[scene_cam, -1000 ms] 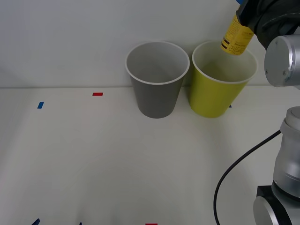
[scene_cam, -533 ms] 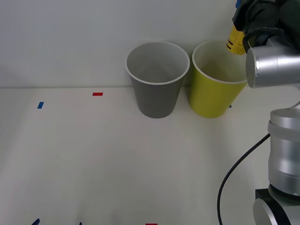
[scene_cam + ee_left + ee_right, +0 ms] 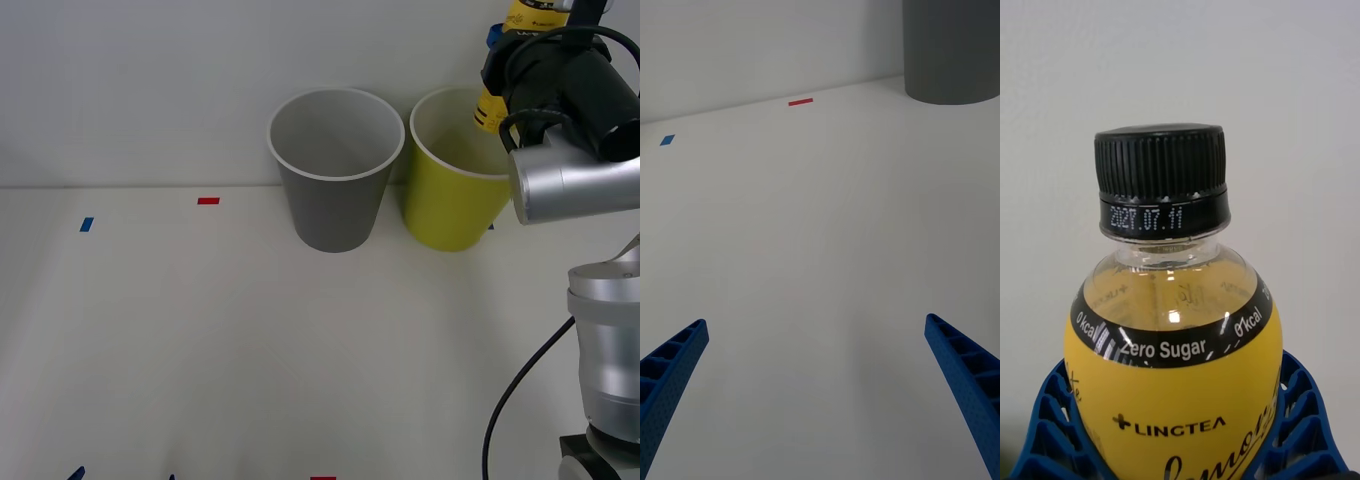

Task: Put cans in the gray bin and PET bottles in the light green bin.

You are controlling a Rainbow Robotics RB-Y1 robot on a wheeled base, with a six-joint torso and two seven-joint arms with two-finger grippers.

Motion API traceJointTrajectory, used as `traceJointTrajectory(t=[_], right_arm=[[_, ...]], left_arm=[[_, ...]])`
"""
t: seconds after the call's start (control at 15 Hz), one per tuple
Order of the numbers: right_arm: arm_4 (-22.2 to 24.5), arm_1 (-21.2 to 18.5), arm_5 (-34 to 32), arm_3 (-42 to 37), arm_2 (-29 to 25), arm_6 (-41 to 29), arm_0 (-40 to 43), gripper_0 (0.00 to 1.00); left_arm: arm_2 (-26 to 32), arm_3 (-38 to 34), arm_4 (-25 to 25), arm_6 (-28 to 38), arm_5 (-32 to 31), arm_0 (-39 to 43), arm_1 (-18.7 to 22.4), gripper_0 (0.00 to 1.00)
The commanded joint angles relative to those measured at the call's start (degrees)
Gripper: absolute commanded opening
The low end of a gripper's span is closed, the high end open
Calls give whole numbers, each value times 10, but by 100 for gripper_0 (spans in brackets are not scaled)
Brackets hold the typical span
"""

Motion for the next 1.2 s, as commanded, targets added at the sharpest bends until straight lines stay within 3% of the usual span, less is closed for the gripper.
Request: traceJointTrajectory(t=[0.07, 0.27, 0.4, 0.47, 0.67, 0.87, 1.2], right_arm=[[0, -4, -5, 0, -1, -10, 0, 0], [0, -12, -16, 0, -1, -16, 1, 0], [-1, -12, -17, 0, -1, -21, 0, 90], [-2, -9, -16, 0, -1, -23, 0, 100], [2, 17, -12, -7, -1, -24, 1, 100], [19, 58, 47, -68, 2, -14, 21, 100], [19, 47, 46, -200, 54, -12, 151, 100]], left_arm=[[0, 0, 0, 0, 0, 0, 0, 100], [0, 0, 0, 0, 0, 0, 0, 100], [0, 0, 0, 0, 0, 0, 0, 100], [0, 0, 0, 0, 0, 0, 0, 100], [0, 0, 0, 0, 0, 0, 0, 100], [0, 0, 0, 0, 0, 0, 0, 100], [0, 0, 0, 0, 0, 0, 0, 100]])
